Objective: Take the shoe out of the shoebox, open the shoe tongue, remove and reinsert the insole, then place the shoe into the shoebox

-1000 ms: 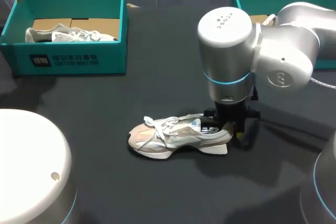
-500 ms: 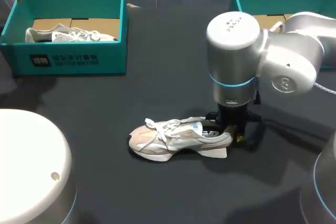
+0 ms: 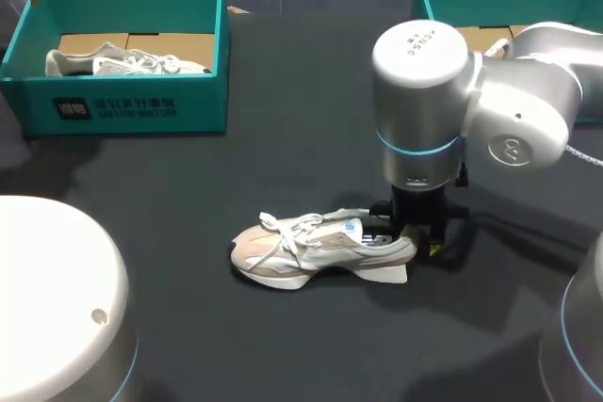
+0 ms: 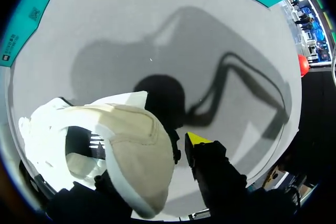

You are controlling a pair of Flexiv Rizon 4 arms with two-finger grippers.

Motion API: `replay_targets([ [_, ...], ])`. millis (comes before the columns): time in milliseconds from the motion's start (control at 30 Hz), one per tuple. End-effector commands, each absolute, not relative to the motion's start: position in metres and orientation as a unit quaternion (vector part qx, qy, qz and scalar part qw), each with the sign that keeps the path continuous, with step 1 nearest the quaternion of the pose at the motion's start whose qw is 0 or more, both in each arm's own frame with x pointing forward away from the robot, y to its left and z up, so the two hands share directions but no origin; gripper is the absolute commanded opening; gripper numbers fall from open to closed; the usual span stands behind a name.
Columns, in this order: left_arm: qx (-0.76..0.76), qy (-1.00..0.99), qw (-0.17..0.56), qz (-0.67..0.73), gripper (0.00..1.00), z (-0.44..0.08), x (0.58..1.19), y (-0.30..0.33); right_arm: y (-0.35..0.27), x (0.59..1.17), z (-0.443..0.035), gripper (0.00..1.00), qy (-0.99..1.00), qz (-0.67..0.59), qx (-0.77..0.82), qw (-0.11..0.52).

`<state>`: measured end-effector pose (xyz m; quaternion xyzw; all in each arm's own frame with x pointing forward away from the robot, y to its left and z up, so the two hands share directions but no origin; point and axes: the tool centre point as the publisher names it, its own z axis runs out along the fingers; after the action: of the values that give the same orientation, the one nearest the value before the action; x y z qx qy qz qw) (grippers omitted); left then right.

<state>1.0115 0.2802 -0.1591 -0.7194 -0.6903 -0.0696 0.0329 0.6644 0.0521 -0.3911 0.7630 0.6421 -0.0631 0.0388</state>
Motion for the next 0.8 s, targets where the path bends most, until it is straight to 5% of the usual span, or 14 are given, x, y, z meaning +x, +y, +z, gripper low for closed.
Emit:
replay_targets([
  [33, -0.72, -0.69, 0.033, -0.07, 1.0, -0.159, 1.011, 0.281, 0.055, 0.663, -0.39, 0.45, 0.644, -0.062, 0.761, 0.043],
  [167, -0.72, -0.69, 0.033, -0.07, 1.0, -0.159, 1.011, 0.281, 0.058, 0.663, -0.386, 0.54, 0.648, -0.059, 0.758, 0.046],
  [300, -0.72, -0.69, 0.033, -0.07, 1.0, -0.159, 1.011, 0.281, 0.062, 0.661, -0.374, 0.98, 0.655, -0.047, 0.753, 0.049],
  [800, -0.72, -0.69, 0.033, -0.07, 1.0, -0.159, 1.011, 0.281, 0.056, 0.666, -0.308, 1.0, 0.757, 0.034, 0.652, 0.009],
])
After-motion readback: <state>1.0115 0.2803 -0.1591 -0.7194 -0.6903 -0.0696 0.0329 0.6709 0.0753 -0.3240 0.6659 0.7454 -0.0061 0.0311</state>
